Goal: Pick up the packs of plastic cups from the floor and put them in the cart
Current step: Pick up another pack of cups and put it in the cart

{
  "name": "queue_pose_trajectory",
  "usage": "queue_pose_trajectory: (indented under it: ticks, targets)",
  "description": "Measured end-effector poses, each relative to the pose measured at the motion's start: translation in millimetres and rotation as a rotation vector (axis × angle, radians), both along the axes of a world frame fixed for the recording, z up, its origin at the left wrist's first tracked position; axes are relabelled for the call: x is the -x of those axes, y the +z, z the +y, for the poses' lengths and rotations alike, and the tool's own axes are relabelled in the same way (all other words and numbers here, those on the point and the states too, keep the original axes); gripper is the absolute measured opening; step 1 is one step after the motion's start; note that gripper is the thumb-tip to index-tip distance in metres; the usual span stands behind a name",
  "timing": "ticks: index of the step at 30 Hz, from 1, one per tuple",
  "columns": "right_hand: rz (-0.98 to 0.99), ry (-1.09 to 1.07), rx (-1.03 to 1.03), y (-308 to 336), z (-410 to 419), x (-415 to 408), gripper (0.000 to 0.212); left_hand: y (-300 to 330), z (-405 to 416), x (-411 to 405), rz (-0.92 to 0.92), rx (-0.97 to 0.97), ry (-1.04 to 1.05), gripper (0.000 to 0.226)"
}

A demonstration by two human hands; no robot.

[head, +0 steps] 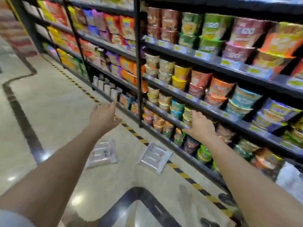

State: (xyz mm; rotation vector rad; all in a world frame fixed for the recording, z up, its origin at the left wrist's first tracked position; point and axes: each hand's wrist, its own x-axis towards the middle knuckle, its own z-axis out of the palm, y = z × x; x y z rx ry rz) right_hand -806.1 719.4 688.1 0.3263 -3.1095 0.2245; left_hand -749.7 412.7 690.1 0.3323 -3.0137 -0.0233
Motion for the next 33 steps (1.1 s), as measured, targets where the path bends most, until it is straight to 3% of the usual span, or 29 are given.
queue_pose_trajectory:
  ticks: [6,12,24,33]
  targets:
    - [-0.104,0.267,-0.008,-33,-161,-42,0.064,-38,-130,-130,-0.072,-0.056,0.306,0.070]
    - [-0.176,0.435,-0.029,-70,-275,-32,0.074,-67,-208,-157,-0.145,-0.052,0.472,0.065]
    - [-0.354,0.469,-0.092,-149,-446,141,0.074,-133,-358,27,-0.307,-0.110,0.451,0.067]
    - [-0.512,0.225,-0.049,-203,-523,242,0.069,-194,-467,184,-0.470,-0.076,0.221,0.067]
